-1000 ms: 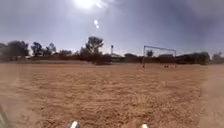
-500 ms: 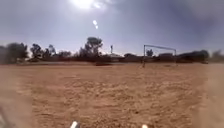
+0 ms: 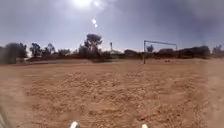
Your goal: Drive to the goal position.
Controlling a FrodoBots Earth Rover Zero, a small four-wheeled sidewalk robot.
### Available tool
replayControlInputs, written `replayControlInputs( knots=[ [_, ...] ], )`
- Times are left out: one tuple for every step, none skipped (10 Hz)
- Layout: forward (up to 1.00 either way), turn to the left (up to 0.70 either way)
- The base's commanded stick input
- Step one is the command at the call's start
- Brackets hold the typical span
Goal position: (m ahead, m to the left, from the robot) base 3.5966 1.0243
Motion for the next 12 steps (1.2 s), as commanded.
replayControlInputs(
  knots=[
    [0.45,0.0],
    [0.45,0.0],
    [0.45,0.0],
    [0.45,0.0],
    [0.45,0.0],
    [0.45,0.0],
    [0.45,0.0],
    [0.45,0.0],
    [0.45,0.0],
    [0.45,0.0],
    [0.45,0.0],
    [0.45,0.0]
  ],
)
